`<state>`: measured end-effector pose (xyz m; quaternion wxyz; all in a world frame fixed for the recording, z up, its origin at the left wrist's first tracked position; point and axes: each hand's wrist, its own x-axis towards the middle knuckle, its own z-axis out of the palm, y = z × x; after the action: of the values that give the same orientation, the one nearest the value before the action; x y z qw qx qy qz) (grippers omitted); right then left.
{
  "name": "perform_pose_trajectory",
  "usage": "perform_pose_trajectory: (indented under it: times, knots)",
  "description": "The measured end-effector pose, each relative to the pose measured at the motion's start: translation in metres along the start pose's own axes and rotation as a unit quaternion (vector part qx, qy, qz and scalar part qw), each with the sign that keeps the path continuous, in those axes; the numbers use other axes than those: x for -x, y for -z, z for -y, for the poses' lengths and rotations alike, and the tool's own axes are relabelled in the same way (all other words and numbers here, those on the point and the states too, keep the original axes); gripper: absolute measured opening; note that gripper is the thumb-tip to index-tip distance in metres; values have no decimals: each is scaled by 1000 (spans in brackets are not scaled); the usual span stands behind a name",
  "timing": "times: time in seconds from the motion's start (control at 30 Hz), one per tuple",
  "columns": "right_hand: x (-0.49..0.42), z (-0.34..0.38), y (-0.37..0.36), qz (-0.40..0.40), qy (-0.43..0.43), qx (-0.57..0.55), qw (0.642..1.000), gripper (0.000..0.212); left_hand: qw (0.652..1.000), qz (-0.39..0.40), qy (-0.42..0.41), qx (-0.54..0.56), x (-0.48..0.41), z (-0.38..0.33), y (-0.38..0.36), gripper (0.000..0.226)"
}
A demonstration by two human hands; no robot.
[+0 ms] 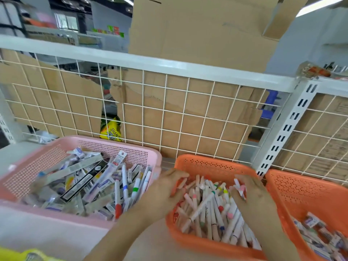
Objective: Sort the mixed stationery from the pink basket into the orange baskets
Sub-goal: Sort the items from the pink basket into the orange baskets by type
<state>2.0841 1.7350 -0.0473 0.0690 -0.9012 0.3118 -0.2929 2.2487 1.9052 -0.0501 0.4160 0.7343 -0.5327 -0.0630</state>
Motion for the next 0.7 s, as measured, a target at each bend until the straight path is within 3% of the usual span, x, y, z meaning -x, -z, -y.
perform_pose_trajectory:
  times: [0.23, 0.4, 0.53, 0.7]
  knots:
    - [-10, 58, -27, 7, 43, -6, 999, 33, 990, -37, 41, -127, 27, 60, 74, 41]
    - [-16, 120, -46, 24, 39, -47, 998, 28, 986, -27, 54, -153, 47, 101, 126, 38]
    - [-22, 166, -62, 59, 58, -69, 994, 39, 981, -19, 74, -180, 58, 136, 158, 39]
    - [-25, 213, -85, 137, 76, -79, 985, 36, 973, 14, 65, -223, 66, 171, 188, 37]
